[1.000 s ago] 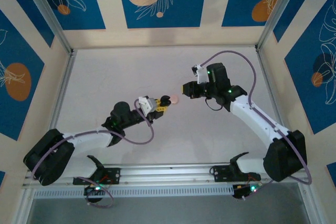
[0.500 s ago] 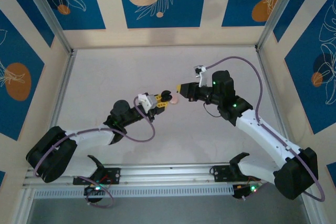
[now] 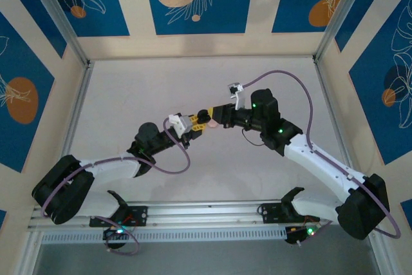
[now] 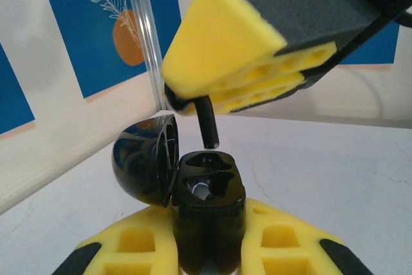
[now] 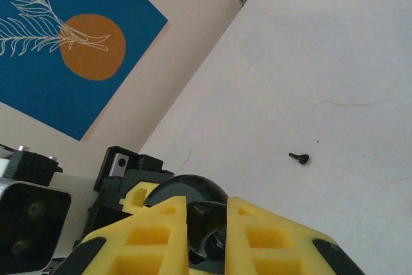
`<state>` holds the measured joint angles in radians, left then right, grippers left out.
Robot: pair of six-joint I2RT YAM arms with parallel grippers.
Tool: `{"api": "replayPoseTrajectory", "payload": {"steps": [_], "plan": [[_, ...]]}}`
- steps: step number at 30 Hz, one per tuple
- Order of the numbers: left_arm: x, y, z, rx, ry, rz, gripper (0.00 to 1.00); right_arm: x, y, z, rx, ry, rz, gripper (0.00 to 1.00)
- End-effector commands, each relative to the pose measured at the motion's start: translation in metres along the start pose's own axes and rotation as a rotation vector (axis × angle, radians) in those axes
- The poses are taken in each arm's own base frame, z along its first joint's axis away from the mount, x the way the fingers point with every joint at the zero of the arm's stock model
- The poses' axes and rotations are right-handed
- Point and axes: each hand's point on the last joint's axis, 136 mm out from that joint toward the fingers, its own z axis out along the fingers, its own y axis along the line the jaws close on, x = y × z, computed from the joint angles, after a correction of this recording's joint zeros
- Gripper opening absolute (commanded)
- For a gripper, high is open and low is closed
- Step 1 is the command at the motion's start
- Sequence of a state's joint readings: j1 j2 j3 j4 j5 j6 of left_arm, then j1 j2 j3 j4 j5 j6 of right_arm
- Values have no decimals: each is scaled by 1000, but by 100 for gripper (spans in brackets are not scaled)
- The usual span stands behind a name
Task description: Insert the wireless bluetooth earbuds into the charging case
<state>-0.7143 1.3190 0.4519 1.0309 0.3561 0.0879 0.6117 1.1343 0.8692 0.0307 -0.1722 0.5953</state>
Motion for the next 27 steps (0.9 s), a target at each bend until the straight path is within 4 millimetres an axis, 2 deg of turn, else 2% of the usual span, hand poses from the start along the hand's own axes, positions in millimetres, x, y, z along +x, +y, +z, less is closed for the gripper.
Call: {"api": "replayPoseTrajectory", "payload": {"steps": [1,8,17,27], "plan": [[-31,2,3,-9,-91,51,16,-10,8,2,-15,-23,-22,16],[-32,3,3,-19,-92,57,16,-1,10,9,-25,8,-14,16],[-36,7,0,-44,-95,74,16,11,3,9,14,47,-12,15],[-37,8,-2,-54,-79,100,16,15,16,11,-27,78,-45,15]]}}
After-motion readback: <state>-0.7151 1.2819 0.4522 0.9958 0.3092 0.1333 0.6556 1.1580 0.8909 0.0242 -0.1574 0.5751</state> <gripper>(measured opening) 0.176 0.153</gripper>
